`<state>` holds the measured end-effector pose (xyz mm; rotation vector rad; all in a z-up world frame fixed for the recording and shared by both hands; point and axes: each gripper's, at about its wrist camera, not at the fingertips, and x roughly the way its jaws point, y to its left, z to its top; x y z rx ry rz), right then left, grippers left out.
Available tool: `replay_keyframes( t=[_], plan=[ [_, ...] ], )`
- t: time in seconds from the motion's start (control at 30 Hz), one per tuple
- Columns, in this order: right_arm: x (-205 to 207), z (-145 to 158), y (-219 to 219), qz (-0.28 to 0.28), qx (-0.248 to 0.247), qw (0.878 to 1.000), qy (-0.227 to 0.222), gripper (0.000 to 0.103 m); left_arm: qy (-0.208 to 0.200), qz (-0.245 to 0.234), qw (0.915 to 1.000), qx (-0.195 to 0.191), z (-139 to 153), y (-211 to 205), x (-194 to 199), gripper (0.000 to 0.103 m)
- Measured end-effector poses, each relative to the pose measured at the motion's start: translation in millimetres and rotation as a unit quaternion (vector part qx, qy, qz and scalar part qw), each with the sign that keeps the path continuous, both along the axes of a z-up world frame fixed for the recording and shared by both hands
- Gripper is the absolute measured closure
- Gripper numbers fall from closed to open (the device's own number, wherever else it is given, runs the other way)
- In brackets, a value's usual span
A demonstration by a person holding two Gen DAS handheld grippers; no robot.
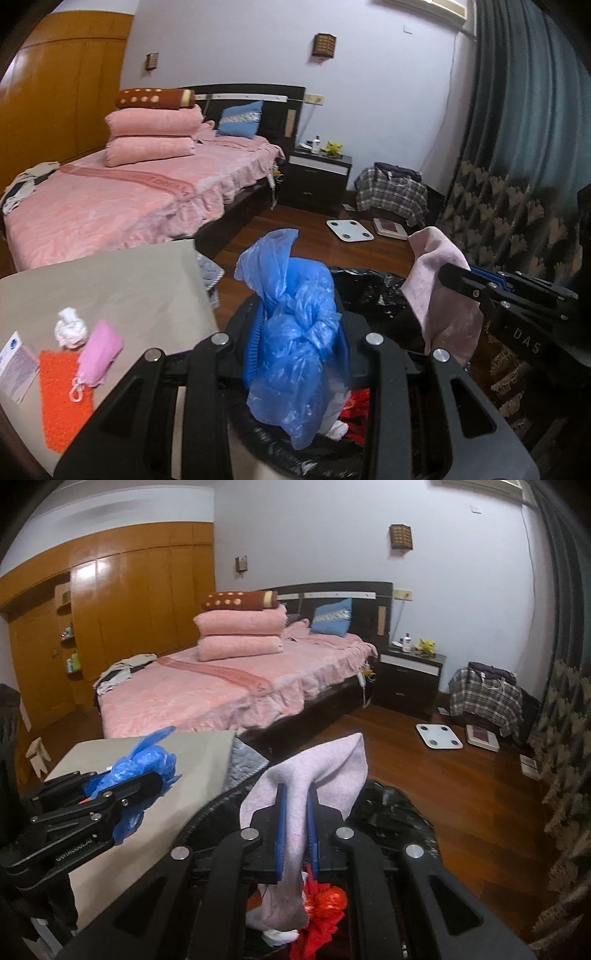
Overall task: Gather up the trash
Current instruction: 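Carry the blue bag and pink cloth over the bin and open both grippers, then move both tools back toward the white box and pink mask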
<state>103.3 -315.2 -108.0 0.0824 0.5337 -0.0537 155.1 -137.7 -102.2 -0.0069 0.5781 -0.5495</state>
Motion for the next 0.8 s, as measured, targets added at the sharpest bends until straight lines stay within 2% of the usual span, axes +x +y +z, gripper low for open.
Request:
replay_keyframes(
  t=[0.07, 0.13, 0.2, 0.33, 0.4, 0.43, 0.5, 0.6, 0.8],
  plan=[
    [0.2, -4.7, -6.0, -0.008, -0.002, 1.0, 0.008, 0.09, 0.006, -0.015, 0.9999, -0.001, -2.7, -9.1, 3.3, 0.065],
    [2.0, -8.6, -9.8, -0.013, -0.003, 1.0, 0.014, 0.082, 0.011, -0.027, 0.9996, -0.005, -4.7, -14.7, 4.9, 0.051],
    [1.5, -12.7, -14.1, -0.021, -0.002, 1.0, 0.019, 0.062, 0.018, -0.035, 0.9992, -0.013, -6.2, -15.7, 5.7, 0.035],
    [-0.8, -17.7, -19.8, -0.033, -0.002, 0.999, 0.022, 0.052, 0.019, -0.031, 0.9992, -0.015, -7.2, -12.8, 5.9, 0.026],
    [-3.9, -17.9, -21.1, -0.041, -0.003, 0.999, 0.019, 0.036, 0.02, -0.022, 0.9994, -0.016, -7.3, -5.4, 5.7, 0.024],
    [-5.2, -17.7, -20.7, -0.043, -0.005, 0.999, 0.016, 0.033, 0.019, -0.017, 0.9995, -0.017, -6.5, -1.0, 5.9, 0.021],
    [-7.9, -15.1, -18.5, -0.047, -0.009, 0.999, 0.008, 0.014, 0.013, -0.004, 0.9997, -0.018, -3.4, 9.6, 5.2, 0.016],
    [-8.1, -10.3, -11.9, -0.038, -0.013, 0.999, -0.002, 0.006, 0.002, 0.018, 0.9997, -0.015, 2.4, 30.2, 3.3, 0.013],
    [-1.0, -1.7, 11.4, -0.011, -0.007, 1.0, -0.01, 0.006, -0.014, 0.07, 0.9974, -0.005, 8.4, 77.8, -6.5, 0.011]
  ],
)
